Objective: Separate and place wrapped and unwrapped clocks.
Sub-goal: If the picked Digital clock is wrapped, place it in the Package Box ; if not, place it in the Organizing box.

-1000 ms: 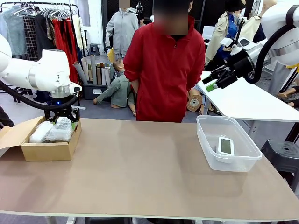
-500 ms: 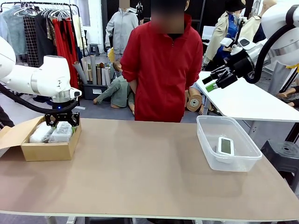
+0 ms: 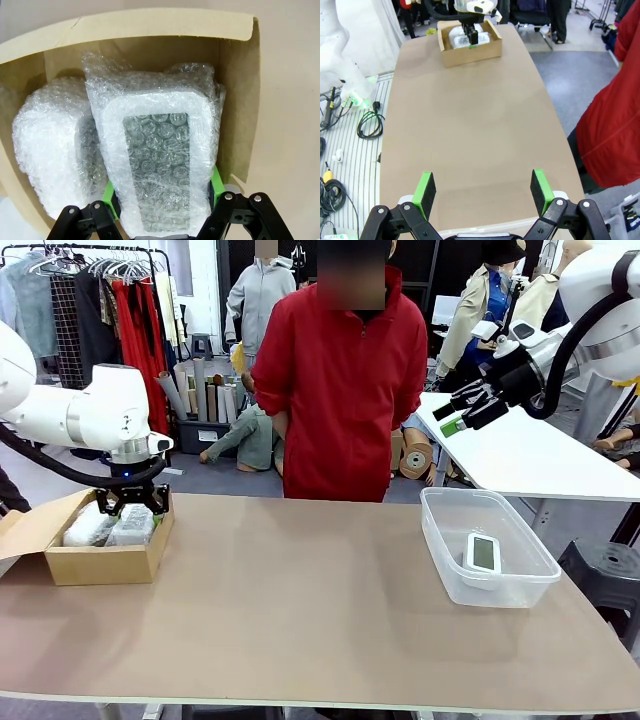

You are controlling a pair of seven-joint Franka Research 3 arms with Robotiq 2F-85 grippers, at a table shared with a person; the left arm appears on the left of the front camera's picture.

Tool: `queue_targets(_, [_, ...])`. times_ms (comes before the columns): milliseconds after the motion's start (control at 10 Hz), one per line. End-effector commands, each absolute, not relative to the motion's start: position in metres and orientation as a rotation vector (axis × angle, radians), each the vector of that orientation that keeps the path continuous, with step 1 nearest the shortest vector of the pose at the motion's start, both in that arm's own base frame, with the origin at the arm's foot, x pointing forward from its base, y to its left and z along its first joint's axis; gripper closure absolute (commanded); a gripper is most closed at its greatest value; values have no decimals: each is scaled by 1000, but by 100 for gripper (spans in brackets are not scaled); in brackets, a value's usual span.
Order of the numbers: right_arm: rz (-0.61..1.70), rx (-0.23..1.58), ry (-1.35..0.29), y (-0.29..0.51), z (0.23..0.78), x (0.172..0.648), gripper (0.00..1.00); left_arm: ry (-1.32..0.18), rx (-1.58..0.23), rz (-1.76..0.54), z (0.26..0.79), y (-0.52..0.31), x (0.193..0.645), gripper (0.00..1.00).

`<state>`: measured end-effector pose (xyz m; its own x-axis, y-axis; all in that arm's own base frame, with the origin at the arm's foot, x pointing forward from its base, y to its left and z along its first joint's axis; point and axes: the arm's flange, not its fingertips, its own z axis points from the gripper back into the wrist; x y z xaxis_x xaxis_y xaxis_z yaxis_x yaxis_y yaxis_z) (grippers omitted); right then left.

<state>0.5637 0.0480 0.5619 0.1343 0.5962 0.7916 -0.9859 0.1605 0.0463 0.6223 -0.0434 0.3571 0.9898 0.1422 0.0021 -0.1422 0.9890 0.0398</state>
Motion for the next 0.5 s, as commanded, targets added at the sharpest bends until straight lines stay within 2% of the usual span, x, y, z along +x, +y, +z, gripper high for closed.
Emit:
queue_targets(0, [1286,672,-725,49,563,561,0,8,30,166,361,-40,627,58])
queue_targets(300, [1286,672,-725,49,563,561,0,8,34,161,365,-41,626,1])
queue_targets(400, [1286,672,-725,49,563,561,0,8,30,162,366,-41,626,0])
